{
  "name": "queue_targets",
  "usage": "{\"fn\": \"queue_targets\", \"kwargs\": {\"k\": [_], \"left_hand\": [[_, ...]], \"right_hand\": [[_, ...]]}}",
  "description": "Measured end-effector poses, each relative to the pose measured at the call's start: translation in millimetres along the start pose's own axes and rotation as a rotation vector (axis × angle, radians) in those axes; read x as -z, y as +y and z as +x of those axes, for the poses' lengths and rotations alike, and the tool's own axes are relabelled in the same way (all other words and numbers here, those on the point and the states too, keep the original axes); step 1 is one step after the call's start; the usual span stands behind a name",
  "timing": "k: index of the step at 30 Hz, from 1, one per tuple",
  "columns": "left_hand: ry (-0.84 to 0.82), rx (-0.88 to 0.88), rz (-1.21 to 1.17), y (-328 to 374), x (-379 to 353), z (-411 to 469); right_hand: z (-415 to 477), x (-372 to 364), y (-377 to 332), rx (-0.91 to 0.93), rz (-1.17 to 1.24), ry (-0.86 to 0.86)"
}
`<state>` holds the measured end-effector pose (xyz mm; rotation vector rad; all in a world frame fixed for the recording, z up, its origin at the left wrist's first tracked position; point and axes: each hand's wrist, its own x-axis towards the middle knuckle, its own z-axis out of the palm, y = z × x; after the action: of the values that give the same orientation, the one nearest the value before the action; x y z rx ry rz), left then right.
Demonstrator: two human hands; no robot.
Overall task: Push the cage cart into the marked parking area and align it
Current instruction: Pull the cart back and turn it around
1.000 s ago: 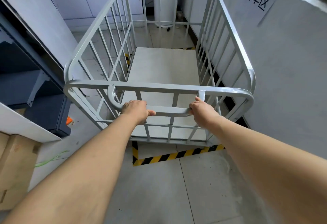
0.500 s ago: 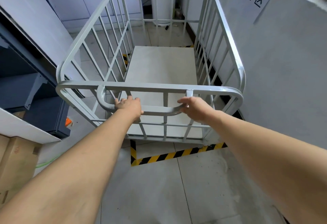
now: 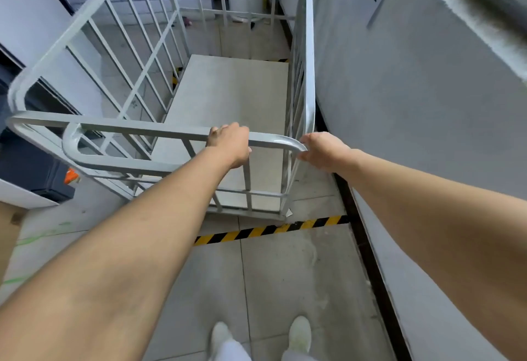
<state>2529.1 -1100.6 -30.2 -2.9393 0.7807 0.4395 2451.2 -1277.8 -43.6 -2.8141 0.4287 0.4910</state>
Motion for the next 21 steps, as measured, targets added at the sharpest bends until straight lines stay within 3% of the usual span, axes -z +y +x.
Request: {"fn": "queue_targets", "kwargs": {"k": [14,21], "left_hand": [[-0.128,-0.057,-0.063,36,-15,56],[-0.301,0.078,-0.21,48,-10,70]], "right_hand": [[67,8,37,0.191,-0.167,-0.109],[99,31,62,0.407,-0.344,-0.115]]}}
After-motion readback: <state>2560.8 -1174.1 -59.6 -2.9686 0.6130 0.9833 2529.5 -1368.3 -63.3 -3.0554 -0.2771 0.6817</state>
